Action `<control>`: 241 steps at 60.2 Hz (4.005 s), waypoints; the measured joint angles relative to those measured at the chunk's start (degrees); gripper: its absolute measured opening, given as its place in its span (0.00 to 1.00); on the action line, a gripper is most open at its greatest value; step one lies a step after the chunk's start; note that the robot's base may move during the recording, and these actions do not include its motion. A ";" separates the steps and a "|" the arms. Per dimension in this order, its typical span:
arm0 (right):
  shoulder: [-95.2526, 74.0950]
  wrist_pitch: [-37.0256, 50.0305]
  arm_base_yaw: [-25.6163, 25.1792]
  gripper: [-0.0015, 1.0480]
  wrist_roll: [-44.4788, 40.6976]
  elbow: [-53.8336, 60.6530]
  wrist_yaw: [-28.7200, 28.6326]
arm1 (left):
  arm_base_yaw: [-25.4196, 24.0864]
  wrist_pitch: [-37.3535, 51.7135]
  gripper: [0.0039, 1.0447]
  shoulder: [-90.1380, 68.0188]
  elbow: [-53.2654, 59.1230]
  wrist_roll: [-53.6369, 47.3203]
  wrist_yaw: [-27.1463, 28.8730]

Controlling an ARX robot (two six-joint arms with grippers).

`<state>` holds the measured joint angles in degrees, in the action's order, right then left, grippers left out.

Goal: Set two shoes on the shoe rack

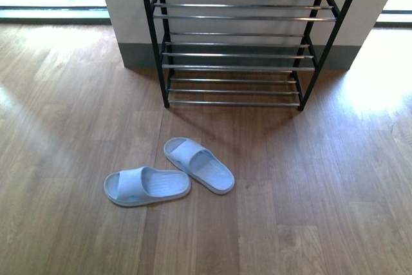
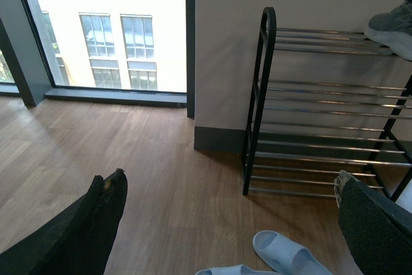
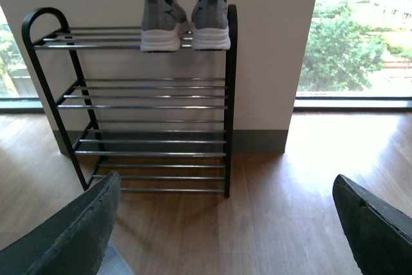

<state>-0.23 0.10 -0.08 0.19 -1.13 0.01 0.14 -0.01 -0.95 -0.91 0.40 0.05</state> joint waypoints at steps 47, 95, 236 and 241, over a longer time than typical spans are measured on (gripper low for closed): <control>0.00 -0.02 0.00 0.91 0.00 0.00 0.02 | 0.00 0.00 0.91 0.00 0.00 0.00 -0.02; -0.02 -0.07 0.02 0.91 0.00 0.00 -0.07 | 0.00 0.00 0.91 0.00 0.00 0.00 0.04; -178.72 39.04 23.21 0.74 -9.31 -98.05 -8.13 | 0.00 0.00 0.91 0.00 0.00 0.02 -0.02; -179.90 37.99 23.02 0.56 -8.26 -100.76 -7.15 | 0.00 0.00 0.91 0.00 0.00 0.00 -0.02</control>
<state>-180.13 38.09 22.94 -8.08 -101.89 -7.14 0.14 -0.01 -0.95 -0.91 0.40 0.03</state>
